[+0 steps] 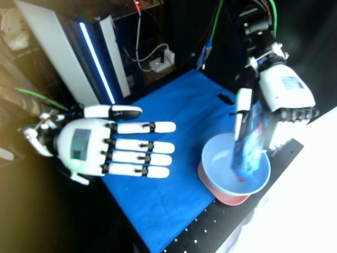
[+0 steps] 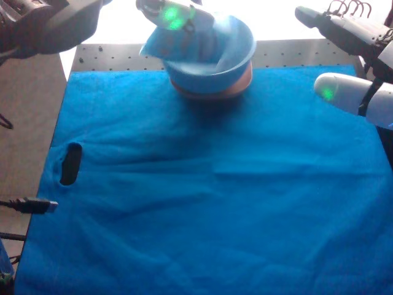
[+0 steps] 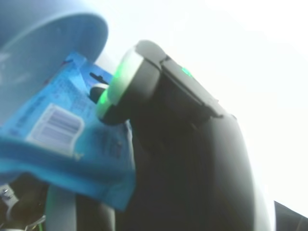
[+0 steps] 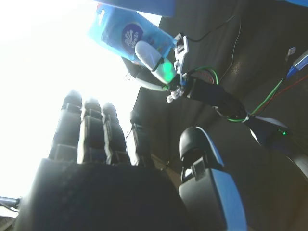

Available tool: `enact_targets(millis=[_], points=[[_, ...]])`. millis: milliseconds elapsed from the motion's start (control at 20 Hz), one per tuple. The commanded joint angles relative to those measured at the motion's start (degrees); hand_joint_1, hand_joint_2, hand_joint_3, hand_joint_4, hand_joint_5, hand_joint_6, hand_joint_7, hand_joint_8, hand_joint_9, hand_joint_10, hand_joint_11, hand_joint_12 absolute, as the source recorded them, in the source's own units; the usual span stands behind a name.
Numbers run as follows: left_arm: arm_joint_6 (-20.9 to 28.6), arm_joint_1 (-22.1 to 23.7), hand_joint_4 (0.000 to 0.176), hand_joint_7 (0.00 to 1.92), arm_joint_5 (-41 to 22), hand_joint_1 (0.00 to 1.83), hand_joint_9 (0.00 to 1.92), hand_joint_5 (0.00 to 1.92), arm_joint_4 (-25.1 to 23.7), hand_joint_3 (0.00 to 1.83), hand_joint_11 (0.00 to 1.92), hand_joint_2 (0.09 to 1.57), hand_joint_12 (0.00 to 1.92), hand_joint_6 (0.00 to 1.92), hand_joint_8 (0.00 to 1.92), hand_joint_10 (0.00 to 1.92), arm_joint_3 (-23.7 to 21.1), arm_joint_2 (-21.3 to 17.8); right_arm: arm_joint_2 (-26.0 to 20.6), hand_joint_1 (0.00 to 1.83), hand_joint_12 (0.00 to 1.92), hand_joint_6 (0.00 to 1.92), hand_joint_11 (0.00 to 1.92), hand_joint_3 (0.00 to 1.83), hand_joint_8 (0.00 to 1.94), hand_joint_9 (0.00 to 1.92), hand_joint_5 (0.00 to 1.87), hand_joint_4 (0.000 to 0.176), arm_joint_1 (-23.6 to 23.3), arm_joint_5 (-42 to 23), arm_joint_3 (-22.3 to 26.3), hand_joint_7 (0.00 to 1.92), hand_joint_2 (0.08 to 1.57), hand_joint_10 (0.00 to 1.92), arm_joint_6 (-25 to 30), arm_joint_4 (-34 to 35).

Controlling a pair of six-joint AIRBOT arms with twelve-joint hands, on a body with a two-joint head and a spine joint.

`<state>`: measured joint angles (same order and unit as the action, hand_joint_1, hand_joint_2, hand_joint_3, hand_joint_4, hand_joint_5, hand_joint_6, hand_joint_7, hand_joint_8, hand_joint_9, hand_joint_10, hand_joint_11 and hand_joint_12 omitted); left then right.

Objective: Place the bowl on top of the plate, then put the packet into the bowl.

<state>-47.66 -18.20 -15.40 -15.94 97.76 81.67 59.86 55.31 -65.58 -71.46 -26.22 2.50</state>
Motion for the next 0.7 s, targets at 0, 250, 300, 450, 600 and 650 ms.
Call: enact_targets(millis=[0, 250, 300, 450, 600, 650], points=[[-0.14, 0.59, 0.064, 0.69, -6.52, 0.34, 0.73, 0.54, 0.63, 0.0, 0.72, 1.11, 1.4, 0.04, 0.34, 0.86, -0.12, -0.41, 0.17, 0.0, 0.0, 0.0, 0.0, 0.01, 0.0, 0.0, 0.0, 0.118, -0.3, -7.02, -0.14, 0.0, 1.37, 0.0, 0.23, 1.19], [-0.14, -0.57, 0.092, 0.36, -10.05, 0.26, 0.44, 0.28, 1.72, 0.0, 0.07, 1.09, 0.85, 0.0, 0.0, 0.01, -2.98, -2.82, 0.32, 0.01, 0.0, 0.0, 0.0, 0.01, 0.0, 0.0, 0.0, 0.095, -0.19, -7.02, -0.13, 0.0, 1.39, 0.0, 0.23, 1.19], [-0.14, -0.96, 0.111, 0.31, -11.32, 0.23, 0.37, 0.23, 1.93, 0.0, 0.02, 1.08, 0.83, 0.0, 0.0, 0.0, -4.12, -3.88, 0.32, 0.01, 0.0, 0.0, 0.0, 0.01, 0.0, 0.0, 0.0, 0.094, -0.18, -7.02, -0.11, 0.0, 1.39, 0.0, 0.23, 1.2], [-0.19, -3.59, 0.174, 0.01, -17.0, 0.18, 0.01, 0.01, 4.99, 0.0, 0.0, 1.04, 0.04, 0.0, 0.0, 0.0, -8.35, -8.19, 0.13, 0.0, 0.0, 0.0, 0.0, 0.0, 0.0, 0.0, 0.0, 0.087, 0.04, -7.02, 0.14, 0.0, 1.38, 0.0, 0.23, 1.4], [-0.88, -8.21, 0.176, 0.0, -23.21, 0.08, 0.0, 0.0, 8.74, 0.0, 0.0, 1.01, 0.0, 0.0, 0.0, 0.0, -13.47, -13.54, -0.65, 0.0, 0.0, 0.0, 0.0, 0.01, 0.0, 0.0, 0.0, 0.097, 0.6, -7.02, 0.63, 0.0, 1.4, 0.0, 0.23, 2.06], [-1.47, -10.68, 0.176, 0.0, -25.68, 0.06, 0.0, 0.0, 10.69, 0.0, 0.0, 1.0, 0.0, 0.0, 0.0, 0.0, -15.71, -15.76, -1.09, 0.0, 0.0, 0.0, 0.0, 0.0, 0.0, 0.0, 0.0, 0.109, 0.91, -7.02, 0.86, 0.0, 1.4, 0.0, 0.23, 2.26]])
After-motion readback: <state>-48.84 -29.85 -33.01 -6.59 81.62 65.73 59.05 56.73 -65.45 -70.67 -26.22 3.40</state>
